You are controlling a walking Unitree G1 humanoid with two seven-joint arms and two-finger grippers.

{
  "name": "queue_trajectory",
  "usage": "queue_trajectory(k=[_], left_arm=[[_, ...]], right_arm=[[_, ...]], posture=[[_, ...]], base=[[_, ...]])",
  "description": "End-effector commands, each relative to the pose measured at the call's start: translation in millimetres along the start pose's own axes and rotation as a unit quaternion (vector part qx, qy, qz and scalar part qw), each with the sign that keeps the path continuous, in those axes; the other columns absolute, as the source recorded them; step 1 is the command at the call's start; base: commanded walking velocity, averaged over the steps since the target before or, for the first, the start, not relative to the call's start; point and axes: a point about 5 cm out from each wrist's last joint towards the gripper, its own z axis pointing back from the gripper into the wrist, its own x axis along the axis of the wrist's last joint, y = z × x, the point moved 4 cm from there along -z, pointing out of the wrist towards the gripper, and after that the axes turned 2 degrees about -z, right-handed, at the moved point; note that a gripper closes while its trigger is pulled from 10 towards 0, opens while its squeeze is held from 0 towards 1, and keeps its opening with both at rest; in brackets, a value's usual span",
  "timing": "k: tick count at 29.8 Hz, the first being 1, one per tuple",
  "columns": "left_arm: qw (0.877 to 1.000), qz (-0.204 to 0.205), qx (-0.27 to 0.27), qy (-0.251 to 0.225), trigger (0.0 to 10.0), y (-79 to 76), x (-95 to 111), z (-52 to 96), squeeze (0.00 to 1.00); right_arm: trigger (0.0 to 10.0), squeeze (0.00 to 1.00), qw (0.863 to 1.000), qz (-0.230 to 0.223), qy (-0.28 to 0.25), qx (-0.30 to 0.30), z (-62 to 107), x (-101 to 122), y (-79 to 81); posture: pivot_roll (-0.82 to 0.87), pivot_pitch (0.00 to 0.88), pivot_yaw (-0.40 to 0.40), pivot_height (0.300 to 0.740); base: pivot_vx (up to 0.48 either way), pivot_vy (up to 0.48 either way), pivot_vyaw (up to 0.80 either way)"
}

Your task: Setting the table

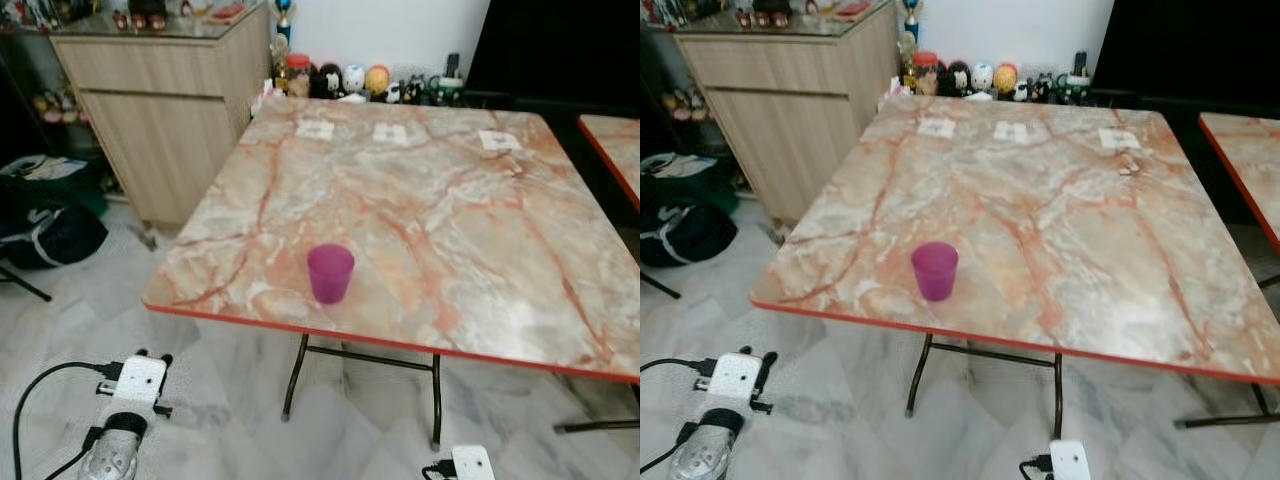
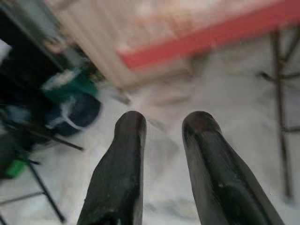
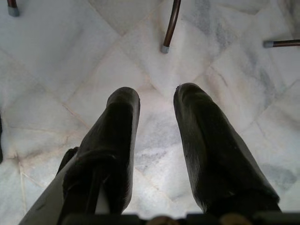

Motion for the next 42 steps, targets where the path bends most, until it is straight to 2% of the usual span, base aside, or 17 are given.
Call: queue_trajectory(k=[1, 4, 5, 7, 8, 10, 12, 13, 18, 21, 24, 27, 30, 34, 37, 39, 42], left_arm=[[0.999, -0.011, 0.03, -0.032, 10.0, 13.7, 13.7, 2.4, 0.0], [0.991, 0.011, 0.054, -0.124, 10.0, 21.5, 67.4, -8.7, 0.0], [0.991, 0.011, 0.054, -0.124, 10.0, 21.5, 67.4, -8.7, 0.0], [0.984, 0.029, 0.012, -0.174, 10.0, 7.0, 104.5, -23.9, 0.0], [0.982, 0.032, -0.006, -0.186, 10.0, 1.0, 114.6, -28.0, 0.0], [0.973, 0.063, -0.063, -0.211, 10.0, -22.3, 140.8, -37.1, 0.0], [0.968, 0.076, -0.094, -0.221, 10.0, -35.0, 152.7, -40.2, 0.0], [0.963, 0.108, -0.118, -0.218, 10.0, -47.5, 160.0, -43.3, 0.0], [0.96, 0.124, -0.141, -0.209, 10.0, -58.8, 164.7, -46.1, 0.0], [0.958, 0.155, -0.163, -0.179, 10.0, -67.7, 164.3, -51.4, 0.0], [0.956, 0.162, -0.177, -0.171, 10.0, -73.9, 166.9, -54.2, 0.0], [0.949, 0.178, -0.199, -0.169, 10.0, -82.7, 175.8, -56.4, 0.0], [0.948, 0.173, -0.206, -0.171, 10.0, -85.2, 178.1, -56.1, 0.0], [0.944, 0.209, -0.192, -0.169, 10.0, -86.9, 191.8, -64.9, 0.0], [0.942, 0.204, -0.217, -0.155, 10.0, -94.9, 193.0, -63.8, 0.0], [0.941, 0.185, -0.249, -0.133, 10.0, -108.1, 187.1, -61.7, 0.0], [0.936, 0.203, -0.259, -0.125, 10.0, -113.6, 189.1, -60.0, 0.0]], right_arm=[[10.0, 0.0, 1.0, -0.005, 0.005, -0.008, 0.8, -3.8, -3.5], [10.0, 0.0, 1.0, -0.018, 0.005, -0.02, 0.1, -1.9, -7.8], [10.0, 0.0, 1.0, -0.018, 0.005, -0.02, 0.1, -1.9, -7.8], [10.0, 0.0, 1.0, -0.015, 0.006, -0.016, -0.3, -1.1, -7.7], [10.0, 0.0, 1.0, -0.015, 0.007, -0.015, -0.3, -1.1, -7.6], [10.0, 0.0, 1.0, -0.022, 0.006, -0.016, -0.5, -0.3, -7.5], [10.0, 0.0, 0.999, -0.027, 0.004, -0.016, -0.6, 0.3, -7.2], [10.0, 0.0, 0.999, -0.033, 0.006, -0.017, -0.7, 0.1, -6.4], [10.0, 0.0, 0.999, -0.037, 0.006, -0.02, -0.8, 0.4, -6.5], [10.0, 0.0, 0.998, -0.049, 0.006, -0.025, -1.2, 1.9, -7.5], [10.0, 0.0, 0.998, -0.048, 0.005, -0.026, -1.4, 2.6, -8.8], [10.0, 0.0, 0.999, -0.045, 0.001, -0.023, -1.3, 3.5, -7.1], [10.0, 0.0, 0.999, -0.044, 0.0, -0.021, -1.3, 3.6, -6.3], [10.0, 0.0, 0.999, -0.042, -0.005, -0.017, -1.2, 5.1, -1.4], [10.0, 0.0, 0.999, -0.045, -0.007, -0.016, -1.6, 6.9, 0.0], [10.0, 0.0, 0.999, -0.044, -0.008, -0.015, -1.7, 7.6, 0.8], [10.0, 0.0, 0.999, -0.046, -0.009, -0.016, -1.8, 8.4, 1.0]], posture=[[0.08, 0.0, -0.03, 0.74], [0.1, 0.0, -0.047, 0.74], [0.1, 0.0, -0.047, 0.74], [0.1, 0.0, -0.049, 0.74], [0.1, 0.0, -0.049, 0.74], [0.09, 0.0, -0.04, 0.74], [0.09, 0.0, -0.038, 0.74], [0.08, 0.0, -0.032, 0.74], [0.08, 0.0, -0.031, 0.74], [0.07, 0.0, -0.03, 0.74], [0.09, 0.004, -0.033, 0.74], [0.08, 0.007, -0.033, 0.74], [0.08, 0.007, -0.033, 0.74], [0.08, 0.013, -0.032, 0.74], [0.09, 0.014, -0.035, 0.74], [0.09, 0.015, -0.035, 0.74], [0.09, 0.015, -0.036, 0.74]], base=[[0.0, 0.0, 0.0], [0.0, 0.0, 0.0], [0.0, 0.0, 0.0], [0.0, 0.0, 0.0], [0.0, 0.0, 0.0], [0.0, 0.0, 0.0], [0.0, 0.0, 0.0], [0.0, 0.0, 0.0], [0.0, 0.0, 0.0], [0.0, 0.0, -0.79], [0.0, 0.0, -0.64], [0.0, 0.0, -0.15], [0.0, 0.0, 0.0], [0.0, 0.0, 0.0], [0.194, 0.0, 0.0], [0.148, 0.0, 0.0], [0.0, 0.0, 0.0]])
